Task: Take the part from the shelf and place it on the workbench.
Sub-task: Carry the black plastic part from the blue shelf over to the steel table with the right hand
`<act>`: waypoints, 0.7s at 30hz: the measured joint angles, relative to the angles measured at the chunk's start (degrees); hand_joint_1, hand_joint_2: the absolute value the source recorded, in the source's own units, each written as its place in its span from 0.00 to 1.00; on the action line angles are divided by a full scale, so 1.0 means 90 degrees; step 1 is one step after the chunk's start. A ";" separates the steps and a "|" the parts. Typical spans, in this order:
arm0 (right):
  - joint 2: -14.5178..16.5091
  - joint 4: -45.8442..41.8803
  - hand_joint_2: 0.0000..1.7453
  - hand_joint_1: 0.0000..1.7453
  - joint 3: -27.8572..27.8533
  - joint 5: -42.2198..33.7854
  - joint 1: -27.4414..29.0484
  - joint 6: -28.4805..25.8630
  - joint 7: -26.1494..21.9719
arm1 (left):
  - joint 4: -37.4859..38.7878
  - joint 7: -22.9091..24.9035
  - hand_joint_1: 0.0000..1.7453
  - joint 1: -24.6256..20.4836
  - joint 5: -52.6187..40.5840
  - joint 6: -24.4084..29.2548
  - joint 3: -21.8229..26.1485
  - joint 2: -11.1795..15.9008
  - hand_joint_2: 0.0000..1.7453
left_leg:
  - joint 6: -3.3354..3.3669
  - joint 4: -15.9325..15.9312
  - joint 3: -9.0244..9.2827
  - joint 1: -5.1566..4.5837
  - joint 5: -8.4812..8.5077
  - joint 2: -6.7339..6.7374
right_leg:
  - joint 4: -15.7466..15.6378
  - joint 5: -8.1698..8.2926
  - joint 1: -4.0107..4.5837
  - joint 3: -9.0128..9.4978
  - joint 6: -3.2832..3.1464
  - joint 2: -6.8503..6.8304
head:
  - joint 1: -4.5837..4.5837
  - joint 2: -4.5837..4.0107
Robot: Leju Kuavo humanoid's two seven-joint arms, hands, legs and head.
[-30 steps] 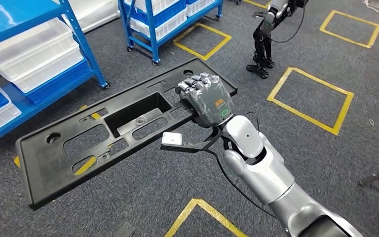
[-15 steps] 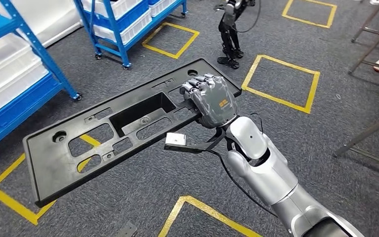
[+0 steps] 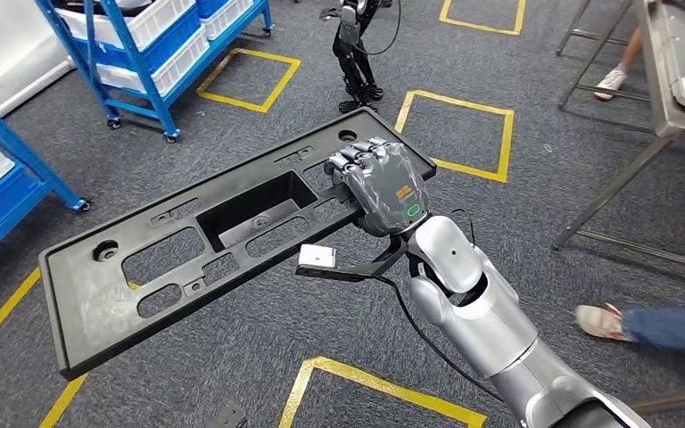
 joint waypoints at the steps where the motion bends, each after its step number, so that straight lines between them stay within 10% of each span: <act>1: -0.0001 -0.0012 1.00 1.00 -0.0010 0.0000 -0.0007 -0.0002 -0.0001 | -0.0001 -0.0003 0.00 -0.0004 0.0001 0.0001 0.0000 -0.0008 1.00 | 0.0029 -0.0042 0.0014 0.0018 0.0020 0.0081 | 0.0255 -0.0162 0.0014 -0.0121 0.0025 -0.0187 | 0.0008 0.0000; 5: -0.0006 -0.0030 1.00 1.00 -0.0027 0.0001 0.0022 -0.0004 -0.0007 | -0.0001 -0.0003 0.00 0.0025 0.0000 0.0001 0.0001 -0.0003 1.00 | 0.0052 -0.0048 0.0022 0.0010 0.0000 0.0399 | 0.1447 -0.0628 -0.0048 -0.0694 0.0114 -0.0549 | 0.0022 0.0000; 11: -0.0010 -0.0073 1.00 1.00 -0.0111 0.0002 0.0008 -0.0010 -0.0015 | -0.0001 -0.0007 0.00 0.0019 -0.0001 0.0001 0.0002 -0.0001 1.00 | -0.0104 0.0053 0.0062 -0.0037 -0.0127 0.0785 | -0.0144 0.0071 -0.0015 0.0135 0.0078 -0.1052 | 0.0018 0.0000; 15: -0.0013 -0.0096 1.00 1.00 -0.0156 0.0000 0.0011 -0.0015 -0.0017 | -0.0001 -0.0011 0.00 0.0000 -0.0001 0.0001 0.0004 -0.0001 1.00 | -0.0237 0.0183 0.0080 -0.0007 -0.0296 0.0728 | -0.0188 0.0090 -0.0028 0.0150 -0.0078 -0.0776 | 0.0015 0.0000; 19: 0.0002 -0.0102 1.00 1.00 -0.0163 -0.0002 0.0016 -0.0016 -0.0018 | -0.0001 -0.0012 0.00 0.0028 -0.0001 -0.0001 0.0004 0.0005 1.00 | -0.0269 0.1590 -0.0584 0.0027 -0.0966 0.0275 | -0.0194 0.0098 -0.0037 0.0167 -0.0177 -0.0487 | 0.0013 0.0000; 21: 0.0001 -0.0101 1.00 1.00 -0.0163 -0.0001 0.0035 -0.0015 -0.0018 | -0.0001 -0.0010 0.00 0.0044 -0.0001 -0.0002 0.0004 0.0007 1.00 | -0.0259 0.1822 -0.0754 0.0026 -0.0880 0.0247 | -0.0175 0.0093 -0.0025 0.0168 -0.0182 -0.0306 | 0.0013 0.0000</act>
